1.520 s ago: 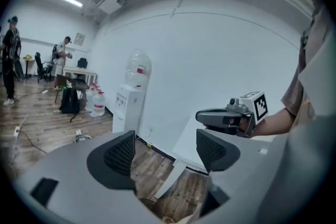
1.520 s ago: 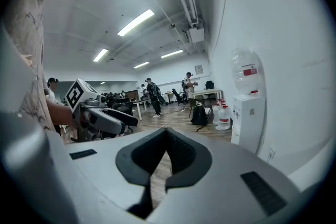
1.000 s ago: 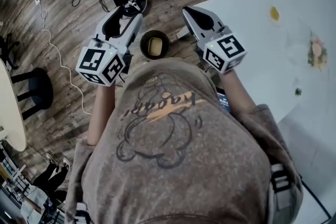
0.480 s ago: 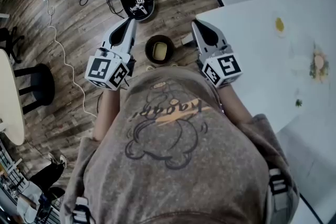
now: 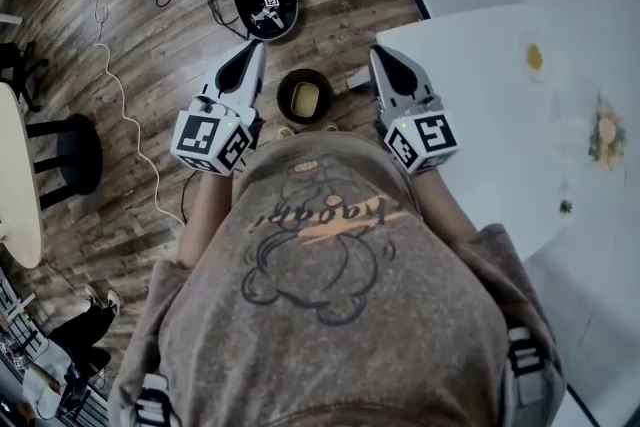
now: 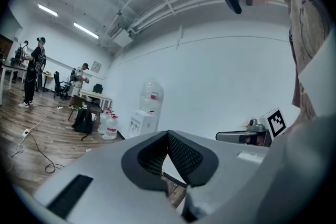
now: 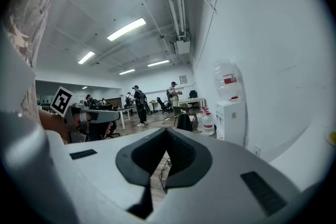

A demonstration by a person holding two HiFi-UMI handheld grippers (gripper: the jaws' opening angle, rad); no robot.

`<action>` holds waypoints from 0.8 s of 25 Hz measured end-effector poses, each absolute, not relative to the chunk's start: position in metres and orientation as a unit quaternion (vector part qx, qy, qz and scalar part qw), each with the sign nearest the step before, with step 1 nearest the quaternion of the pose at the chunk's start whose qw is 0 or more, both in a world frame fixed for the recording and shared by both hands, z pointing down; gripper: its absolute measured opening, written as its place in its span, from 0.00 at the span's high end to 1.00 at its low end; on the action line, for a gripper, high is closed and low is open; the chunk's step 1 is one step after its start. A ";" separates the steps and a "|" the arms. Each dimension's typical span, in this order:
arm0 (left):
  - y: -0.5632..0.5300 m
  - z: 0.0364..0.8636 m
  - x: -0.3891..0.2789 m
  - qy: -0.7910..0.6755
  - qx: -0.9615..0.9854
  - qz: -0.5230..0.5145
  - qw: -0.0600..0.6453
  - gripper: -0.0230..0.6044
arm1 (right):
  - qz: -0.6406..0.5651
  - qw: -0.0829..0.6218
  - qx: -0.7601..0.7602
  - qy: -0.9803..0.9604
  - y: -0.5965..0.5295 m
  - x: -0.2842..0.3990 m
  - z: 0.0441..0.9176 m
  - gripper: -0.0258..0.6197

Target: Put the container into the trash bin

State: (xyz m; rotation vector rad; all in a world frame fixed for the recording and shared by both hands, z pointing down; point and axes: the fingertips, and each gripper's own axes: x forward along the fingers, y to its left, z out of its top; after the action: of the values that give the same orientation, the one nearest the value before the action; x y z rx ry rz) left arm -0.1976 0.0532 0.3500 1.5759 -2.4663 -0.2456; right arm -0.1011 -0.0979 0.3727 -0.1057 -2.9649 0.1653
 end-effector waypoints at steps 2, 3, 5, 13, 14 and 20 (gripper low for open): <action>0.054 0.350 -0.197 -0.837 0.531 -0.087 0.104 0.96 | 0.056 0.085 -0.036 -0.994 -0.096 -0.100 0.373 0.97; 0.054 0.350 -0.197 -0.837 0.529 -0.088 0.105 0.96 | 0.056 0.085 -0.036 -0.994 -0.096 -0.100 0.373 0.97; 0.054 0.350 -0.197 -0.838 0.527 -0.090 0.107 0.96 | 0.058 0.085 -0.037 -0.994 -0.094 -0.100 0.374 0.98; 0.058 0.353 -0.195 -0.840 0.520 -0.102 0.121 0.96 | 0.061 0.087 -0.043 -0.993 -0.089 -0.100 0.373 0.97; 0.058 0.354 -0.194 -0.840 0.519 -0.102 0.122 0.96 | 0.061 0.088 -0.044 -0.993 -0.089 -0.098 0.373 0.97; 0.059 0.357 -0.189 -0.841 0.519 -0.095 0.124 0.96 | 0.059 0.095 -0.051 -0.992 -0.089 -0.093 0.378 0.97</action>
State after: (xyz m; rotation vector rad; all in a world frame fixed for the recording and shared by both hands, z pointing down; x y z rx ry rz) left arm -0.1893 0.0593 0.3567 1.5122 -2.4505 -0.2769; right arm -0.0930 -0.0888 0.3776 -0.1506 -2.9418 0.1757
